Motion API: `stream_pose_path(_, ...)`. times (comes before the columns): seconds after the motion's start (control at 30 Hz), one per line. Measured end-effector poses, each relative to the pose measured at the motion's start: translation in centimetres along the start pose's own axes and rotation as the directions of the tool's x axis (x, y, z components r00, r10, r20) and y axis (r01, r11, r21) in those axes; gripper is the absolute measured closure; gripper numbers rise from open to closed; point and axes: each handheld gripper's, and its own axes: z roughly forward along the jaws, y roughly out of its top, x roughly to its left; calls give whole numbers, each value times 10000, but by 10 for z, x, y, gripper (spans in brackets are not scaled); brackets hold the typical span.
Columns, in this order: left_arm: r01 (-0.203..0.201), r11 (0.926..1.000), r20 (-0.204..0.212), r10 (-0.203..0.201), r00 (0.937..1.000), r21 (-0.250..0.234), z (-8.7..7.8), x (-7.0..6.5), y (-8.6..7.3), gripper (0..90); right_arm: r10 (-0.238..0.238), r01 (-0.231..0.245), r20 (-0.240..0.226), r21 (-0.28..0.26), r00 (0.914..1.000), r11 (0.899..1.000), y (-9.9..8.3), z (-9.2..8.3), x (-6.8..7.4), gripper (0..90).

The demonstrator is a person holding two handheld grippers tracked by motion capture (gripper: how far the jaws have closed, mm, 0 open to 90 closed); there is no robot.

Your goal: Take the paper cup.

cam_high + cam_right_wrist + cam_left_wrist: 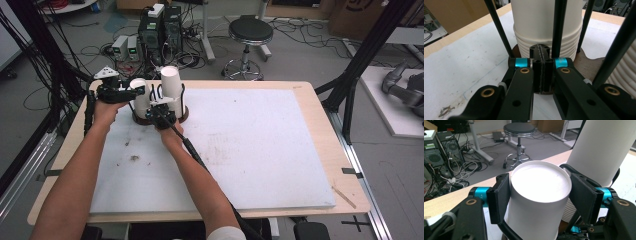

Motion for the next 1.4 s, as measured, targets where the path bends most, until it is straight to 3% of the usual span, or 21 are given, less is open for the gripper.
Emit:
stream_pose_path(0.13,-14,9998,57,13,10000,182,-1,1,3,350,-14,14,-8,-39,10000,10000,0,0,-1,900)
stream_pose_path(1.03,260,9995,67,-262,9996,180,-4,2,6,353,-44,44,105,5,9999,10000,1,1,0,900)
stream_pose_path(1.23,109,9999,21,-109,9999,-17,-7,2,8,382,-36,35,118,29,9999,10000,1,2,0,900)
stream_pose_path(1.4,-404,9988,-366,394,9986,-269,-4,-2,8,388,-27,25,134,206,9999,9998,-1,5,1,900)
